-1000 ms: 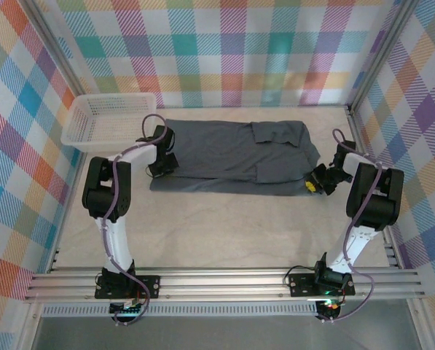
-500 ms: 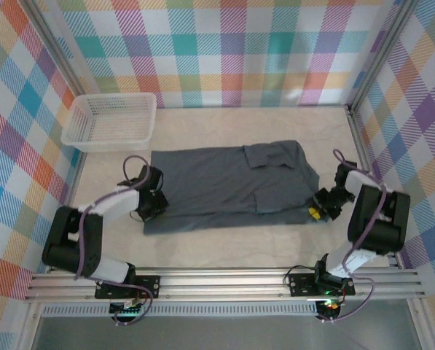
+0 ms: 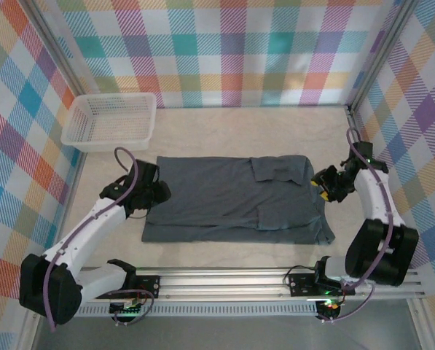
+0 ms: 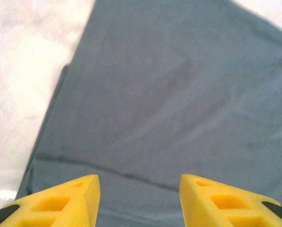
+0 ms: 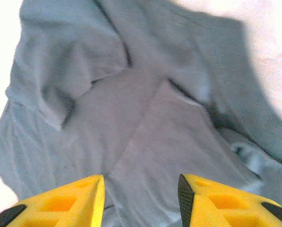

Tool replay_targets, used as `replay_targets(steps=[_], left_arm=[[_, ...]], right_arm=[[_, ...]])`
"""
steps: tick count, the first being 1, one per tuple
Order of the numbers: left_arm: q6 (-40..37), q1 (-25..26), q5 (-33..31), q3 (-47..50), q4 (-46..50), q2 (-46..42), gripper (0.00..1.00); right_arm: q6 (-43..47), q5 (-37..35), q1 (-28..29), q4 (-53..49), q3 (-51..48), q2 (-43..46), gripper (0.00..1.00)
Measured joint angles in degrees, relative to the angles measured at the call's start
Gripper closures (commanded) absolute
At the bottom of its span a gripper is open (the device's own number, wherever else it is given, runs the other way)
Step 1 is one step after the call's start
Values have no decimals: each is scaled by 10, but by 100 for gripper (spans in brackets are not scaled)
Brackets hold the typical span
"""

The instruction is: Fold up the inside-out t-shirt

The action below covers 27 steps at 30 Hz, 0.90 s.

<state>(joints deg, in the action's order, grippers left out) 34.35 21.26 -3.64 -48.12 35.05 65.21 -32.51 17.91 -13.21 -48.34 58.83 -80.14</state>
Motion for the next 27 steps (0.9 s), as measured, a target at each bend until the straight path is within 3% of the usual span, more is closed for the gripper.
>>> replay_targets(steps=[10, 15, 22, 27], left_arm=[[-49, 0, 50, -16, -54, 51, 49], [-53, 0, 51, -15, -54, 50, 49], [-53, 0, 50, -15, -54, 47, 48], [-53, 0, 50, -13, -54, 47, 48]], right_arm=[[-13, 45, 33, 90, 48, -208, 53], [-14, 38, 36, 106, 62, -234, 57], [-26, 37, 36, 123, 72, -261, 75], [-28, 37, 36, 123, 72, -262, 76]])
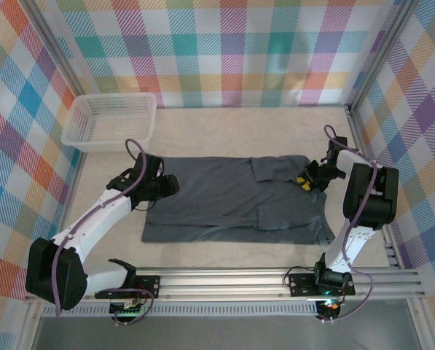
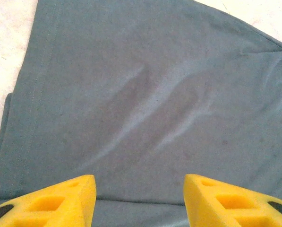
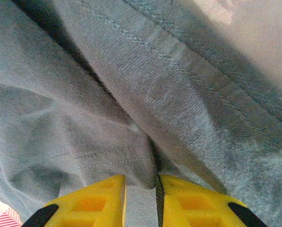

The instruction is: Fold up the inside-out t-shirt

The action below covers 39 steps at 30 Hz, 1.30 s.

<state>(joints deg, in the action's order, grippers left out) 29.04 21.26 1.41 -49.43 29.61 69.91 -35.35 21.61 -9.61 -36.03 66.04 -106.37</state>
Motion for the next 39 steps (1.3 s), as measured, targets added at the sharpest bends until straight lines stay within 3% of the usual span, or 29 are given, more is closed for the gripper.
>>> replay_targets(steps=[3, 8, 17, 22, 23, 24, 25, 26, 29, 32, 39], left_arm=[[0, 0, -2, 2, 0, 0, 48], [0, 0, -6, 2, 0, 0, 48], [0, 0, -17, 2, 3, 0, 48], [-4, 0, -19, 1, 4, 1, 48], [-5, 0, -19, 1, 4, 3, 48], [-6, 0, -19, 0, 4, 6, 48], [-8, 0, -20, 0, 4, 9, 48], [-9, 0, -20, -2, 5, 13, 48], [-11, 0, -19, -9, 4, 26, 47], [-11, 0, -19, -15, 2, 34, 47], [-23, 0, -3, -35, 8, 50, 47]], right_arm=[[0, 0, 0, 0, 0, 0, 77], [4, 0, 0, -2, 3, 0, 99], [-29, 22, 0, 8, 45, 7, 100], [-127, 72, 0, 133, 117, -3, 100], [-151, 79, 0, 168, 137, -12, 90], [-176, 85, -1, 205, 159, -26, 66], [-200, 90, -2, 240, 185, -45, 50], [-215, 94, -4, 265, 205, -61, 40], [-238, 105, -14, 306, 248, -114, 36], [-208, 107, -26, 276, 249, -136, 36], [5, 22, -38, 116, 240, -137, 37]])
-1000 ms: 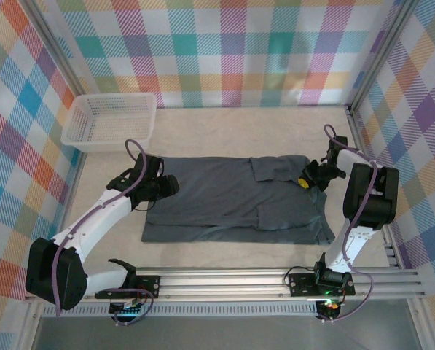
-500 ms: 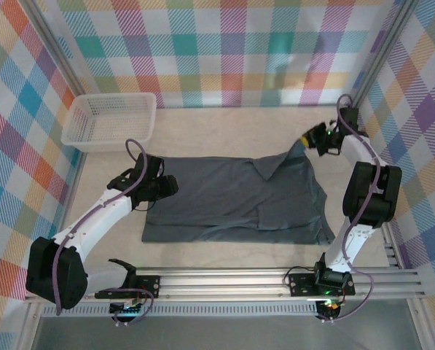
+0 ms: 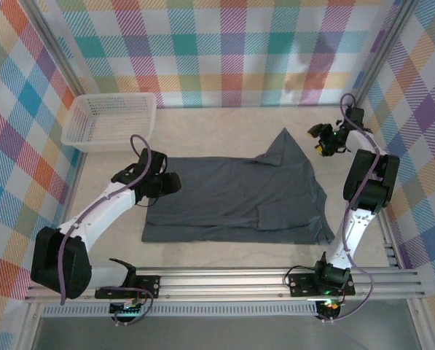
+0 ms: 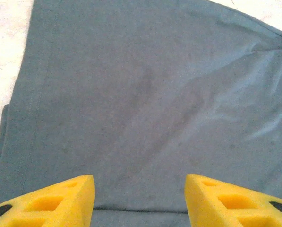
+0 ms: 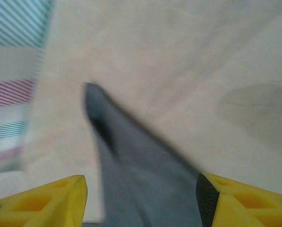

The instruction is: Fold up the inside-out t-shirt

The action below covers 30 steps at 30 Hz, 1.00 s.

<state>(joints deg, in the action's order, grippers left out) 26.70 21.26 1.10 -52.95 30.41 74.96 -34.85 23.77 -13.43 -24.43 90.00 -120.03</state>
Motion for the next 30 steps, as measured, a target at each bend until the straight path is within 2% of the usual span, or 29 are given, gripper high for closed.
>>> replay_targets(steps=[7, 13, 16, 18, 25, 30], left_arm=[[-46, 0, -27, -68, 45, 48, 46], [-70, 0, -53, -118, 59, 88, 46], [-68, 0, -53, -118, 61, 90, 46], [-66, 0, -52, -118, 60, 90, 46], [-51, 0, -72, -129, 76, 100, 47], [-7, 0, -136, -243, 136, 195, 48]], right_arm=[[166, -112, 27, -107, 22, -15, 38], [228, -161, 68, -141, 73, -67, 47], [244, -163, 76, -149, 80, -70, 51], [253, -172, 79, -154, 83, -72, 57], [269, -186, 83, -193, 128, -99, 98], [271, -186, 94, -200, 126, -93, 100]])
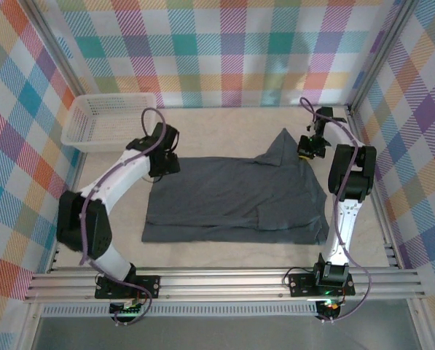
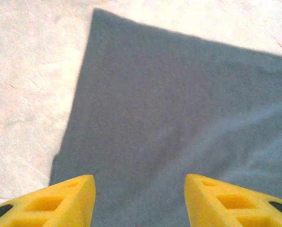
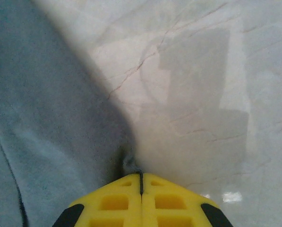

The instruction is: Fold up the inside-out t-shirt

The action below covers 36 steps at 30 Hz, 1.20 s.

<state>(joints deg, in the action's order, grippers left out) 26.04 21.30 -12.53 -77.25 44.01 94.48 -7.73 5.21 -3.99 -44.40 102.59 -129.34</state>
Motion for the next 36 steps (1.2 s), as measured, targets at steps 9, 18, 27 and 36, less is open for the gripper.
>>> replay_targets(steps=[9, 18, 27, 36], left_arm=[[46, -9, -127, -179, 46, 197, 48], [28, -73, -117, -224, 24, 292, 49], [-38, -102, 0, -200, -74, 301, 48], [-38, -103, 10, -199, -101, 322, 80]], right_arm=[[-4, -76, 3, 40, -118, 126, 100], [-6, -90, -9, 58, -139, 141, 100], [-6, -65, -9, 58, -139, 141, 100], [-6, -61, -9, 58, -139, 141, 100]])
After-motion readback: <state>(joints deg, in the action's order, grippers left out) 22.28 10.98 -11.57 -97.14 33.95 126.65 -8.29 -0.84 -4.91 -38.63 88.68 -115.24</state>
